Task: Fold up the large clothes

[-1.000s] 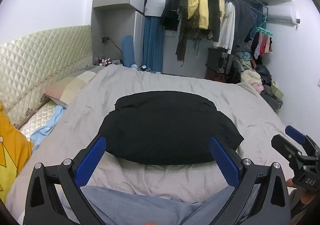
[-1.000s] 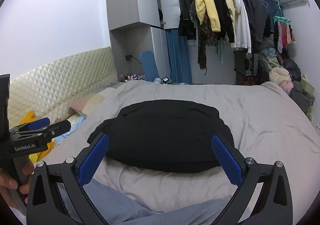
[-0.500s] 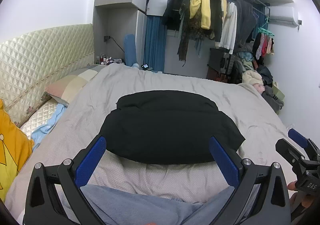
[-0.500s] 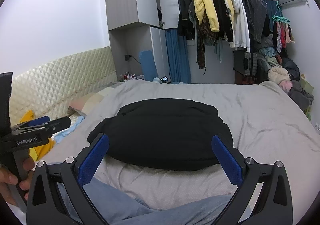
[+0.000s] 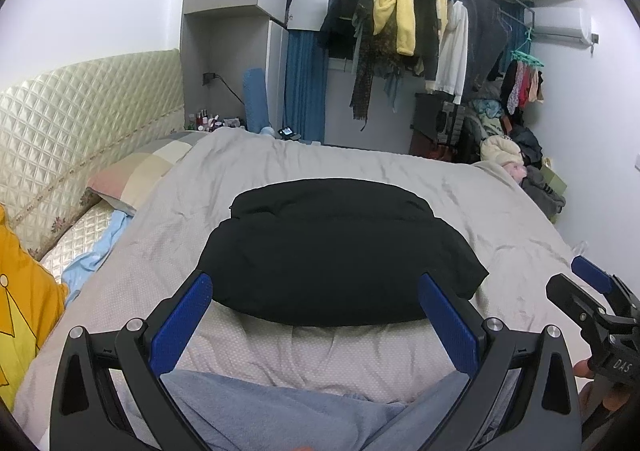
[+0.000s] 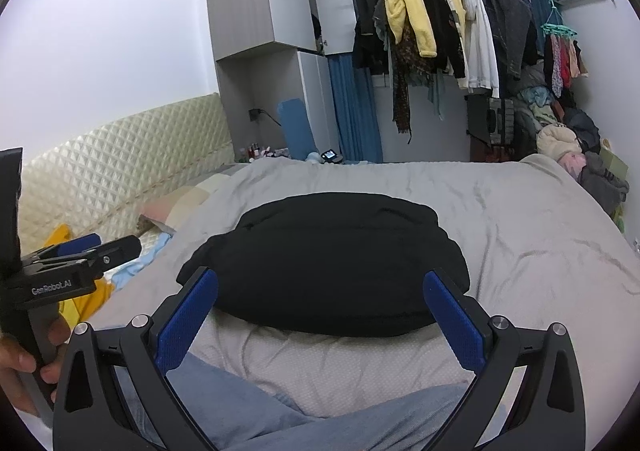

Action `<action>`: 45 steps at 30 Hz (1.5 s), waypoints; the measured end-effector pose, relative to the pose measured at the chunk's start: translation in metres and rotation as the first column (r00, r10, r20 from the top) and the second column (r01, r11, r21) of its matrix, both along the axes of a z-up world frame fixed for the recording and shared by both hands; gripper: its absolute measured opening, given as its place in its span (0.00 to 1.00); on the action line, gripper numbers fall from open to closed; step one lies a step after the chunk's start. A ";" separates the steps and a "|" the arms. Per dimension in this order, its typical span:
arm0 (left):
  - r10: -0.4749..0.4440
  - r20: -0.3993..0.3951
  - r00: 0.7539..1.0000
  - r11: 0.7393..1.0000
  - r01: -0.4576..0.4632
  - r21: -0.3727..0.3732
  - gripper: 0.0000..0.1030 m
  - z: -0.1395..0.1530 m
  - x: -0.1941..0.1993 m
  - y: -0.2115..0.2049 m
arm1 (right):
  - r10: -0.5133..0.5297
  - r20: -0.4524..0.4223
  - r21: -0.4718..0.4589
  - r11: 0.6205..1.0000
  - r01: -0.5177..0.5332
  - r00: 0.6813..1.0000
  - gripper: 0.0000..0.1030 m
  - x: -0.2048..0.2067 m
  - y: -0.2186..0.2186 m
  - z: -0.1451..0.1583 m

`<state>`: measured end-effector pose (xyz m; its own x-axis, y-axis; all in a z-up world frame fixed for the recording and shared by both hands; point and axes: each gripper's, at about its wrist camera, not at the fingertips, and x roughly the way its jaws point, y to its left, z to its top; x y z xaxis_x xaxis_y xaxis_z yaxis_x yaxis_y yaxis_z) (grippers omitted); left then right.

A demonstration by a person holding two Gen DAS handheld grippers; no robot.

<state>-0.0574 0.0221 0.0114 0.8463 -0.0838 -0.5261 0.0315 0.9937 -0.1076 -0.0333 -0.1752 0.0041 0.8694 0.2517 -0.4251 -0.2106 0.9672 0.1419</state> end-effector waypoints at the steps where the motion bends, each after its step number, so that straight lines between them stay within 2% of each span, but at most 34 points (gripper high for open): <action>1: 0.002 0.001 1.000 1.000 -0.002 0.000 1.00 0.000 -0.001 -0.001 | 0.000 0.000 0.000 1.000 0.000 1.000 1.00 0.000 0.000 0.000; 9: -0.021 0.010 1.000 1.000 0.021 0.011 1.00 0.003 -0.006 -0.004 | -0.004 0.001 0.000 1.000 0.004 1.000 1.00 -0.002 0.002 -0.002; 45: -0.009 0.010 1.000 1.000 0.009 0.009 1.00 0.010 -0.009 -0.008 | -0.023 0.009 0.004 1.000 0.023 1.000 1.00 -0.009 -0.009 0.002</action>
<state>-0.0667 0.0139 0.0211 0.8508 -0.0871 -0.5183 0.0416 0.9942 -0.0988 -0.0420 -0.1846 0.0057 0.8786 0.2333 -0.4166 -0.1897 0.9712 0.1440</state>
